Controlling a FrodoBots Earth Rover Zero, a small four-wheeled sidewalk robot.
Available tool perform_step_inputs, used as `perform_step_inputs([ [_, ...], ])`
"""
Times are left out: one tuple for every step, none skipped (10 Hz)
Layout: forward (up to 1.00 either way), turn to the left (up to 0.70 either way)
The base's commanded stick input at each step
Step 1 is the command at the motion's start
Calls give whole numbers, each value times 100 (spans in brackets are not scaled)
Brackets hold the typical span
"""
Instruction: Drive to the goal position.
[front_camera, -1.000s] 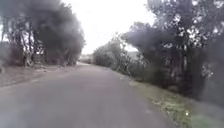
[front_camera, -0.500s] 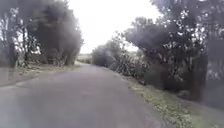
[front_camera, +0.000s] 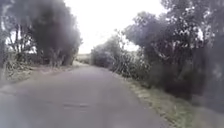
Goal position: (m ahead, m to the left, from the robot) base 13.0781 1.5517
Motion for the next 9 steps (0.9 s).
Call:
perform_step_inputs([
  [100,6],
  [100,14],
  [100,9],
  [100,1],
  [100,22],
  [100,37],
  [100,19],
  [100,8],
  [100,1],
])
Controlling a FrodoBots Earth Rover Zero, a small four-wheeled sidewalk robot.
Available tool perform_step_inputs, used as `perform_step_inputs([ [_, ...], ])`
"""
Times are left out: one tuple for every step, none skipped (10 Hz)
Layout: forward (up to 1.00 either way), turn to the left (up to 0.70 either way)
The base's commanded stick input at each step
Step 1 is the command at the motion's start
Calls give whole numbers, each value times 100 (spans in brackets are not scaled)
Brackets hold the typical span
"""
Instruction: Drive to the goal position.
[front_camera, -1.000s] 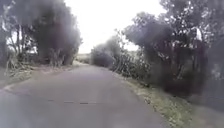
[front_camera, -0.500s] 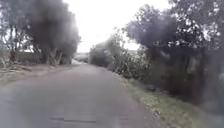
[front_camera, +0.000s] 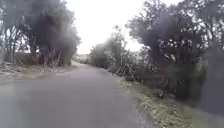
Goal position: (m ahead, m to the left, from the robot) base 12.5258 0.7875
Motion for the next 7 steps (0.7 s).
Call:
perform_step_inputs([
  [100,0],
  [100,0],
  [100,0],
  [100,3],
  [100,0],
  [100,2],
  [100,5],
])
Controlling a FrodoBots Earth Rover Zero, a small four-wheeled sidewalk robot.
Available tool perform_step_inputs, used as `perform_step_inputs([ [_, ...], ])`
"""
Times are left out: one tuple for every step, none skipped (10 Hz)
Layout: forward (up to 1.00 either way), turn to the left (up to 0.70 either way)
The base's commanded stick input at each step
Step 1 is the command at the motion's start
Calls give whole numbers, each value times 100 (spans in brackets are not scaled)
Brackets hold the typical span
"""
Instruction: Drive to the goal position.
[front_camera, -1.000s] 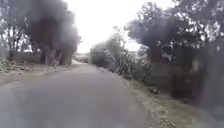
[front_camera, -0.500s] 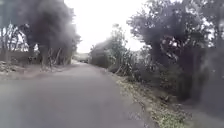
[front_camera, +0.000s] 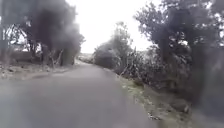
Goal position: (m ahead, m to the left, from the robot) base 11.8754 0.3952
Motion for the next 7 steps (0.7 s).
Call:
perform_step_inputs([
  [100,2],
  [100,40],
  [100,40],
  [100,32],
  [100,24],
  [100,16],
  [100,0],
])
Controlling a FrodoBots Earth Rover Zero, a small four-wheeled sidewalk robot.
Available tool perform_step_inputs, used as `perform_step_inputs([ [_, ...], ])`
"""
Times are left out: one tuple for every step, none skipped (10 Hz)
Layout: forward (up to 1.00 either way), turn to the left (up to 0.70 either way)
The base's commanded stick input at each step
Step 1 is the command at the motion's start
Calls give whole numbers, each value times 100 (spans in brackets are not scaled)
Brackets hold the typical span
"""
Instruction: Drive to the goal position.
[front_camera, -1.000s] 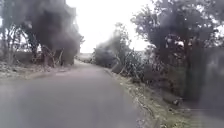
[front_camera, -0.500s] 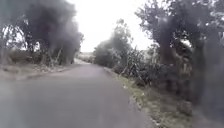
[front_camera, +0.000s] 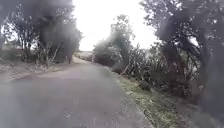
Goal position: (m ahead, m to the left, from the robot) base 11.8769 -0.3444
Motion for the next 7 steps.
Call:
perform_step_inputs([
  [100,1],
  [100,5],
  [100,29],
  [100,40],
  [100,40],
  [100,40],
  [100,2],
])
